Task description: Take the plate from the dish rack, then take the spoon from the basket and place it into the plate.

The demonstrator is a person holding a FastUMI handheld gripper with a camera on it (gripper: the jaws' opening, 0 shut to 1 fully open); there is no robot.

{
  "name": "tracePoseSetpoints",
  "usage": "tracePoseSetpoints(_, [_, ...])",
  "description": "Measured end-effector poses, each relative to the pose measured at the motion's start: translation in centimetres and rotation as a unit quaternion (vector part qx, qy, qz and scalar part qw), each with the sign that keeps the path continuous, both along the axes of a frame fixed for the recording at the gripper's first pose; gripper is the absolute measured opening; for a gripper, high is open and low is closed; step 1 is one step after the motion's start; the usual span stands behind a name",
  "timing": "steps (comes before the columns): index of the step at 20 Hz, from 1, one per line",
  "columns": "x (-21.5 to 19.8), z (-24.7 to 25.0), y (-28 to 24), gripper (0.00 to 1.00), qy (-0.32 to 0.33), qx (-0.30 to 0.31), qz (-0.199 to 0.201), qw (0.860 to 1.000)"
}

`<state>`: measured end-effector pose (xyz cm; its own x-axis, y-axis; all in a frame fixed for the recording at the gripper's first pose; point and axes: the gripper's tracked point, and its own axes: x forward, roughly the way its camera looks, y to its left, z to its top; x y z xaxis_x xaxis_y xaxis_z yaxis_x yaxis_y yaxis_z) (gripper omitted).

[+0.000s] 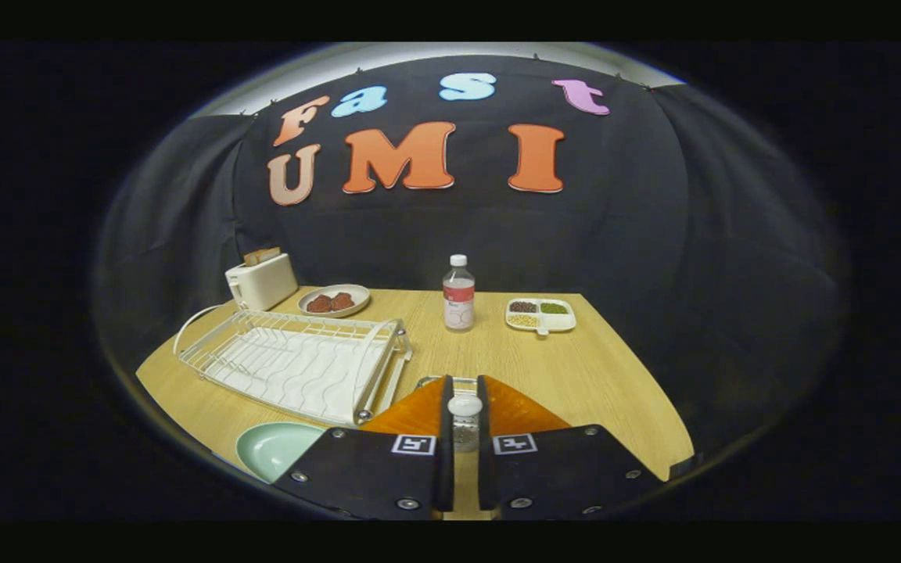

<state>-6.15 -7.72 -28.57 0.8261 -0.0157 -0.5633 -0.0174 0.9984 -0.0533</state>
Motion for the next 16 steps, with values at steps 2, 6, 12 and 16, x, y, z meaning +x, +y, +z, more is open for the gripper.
tracePoseSetpoints(2, [0.8, 1.7, -0.1, 0.12, -0.008, -0.002, -0.002, 1.000])
tracePoseSetpoints(6, [1.9, 5.7, 0.1, 0.12, -0.034, -0.004, 0.006, 0.999])
tracePoseSetpoints(12, [1.7, 10.3, 1.8, 0.12, -0.058, 0.011, 0.023, 0.998])
tracePoseSetpoints(16, [0.3, 11.1, 3.5, 0.12, -0.063, 0.018, 0.052, 0.997])
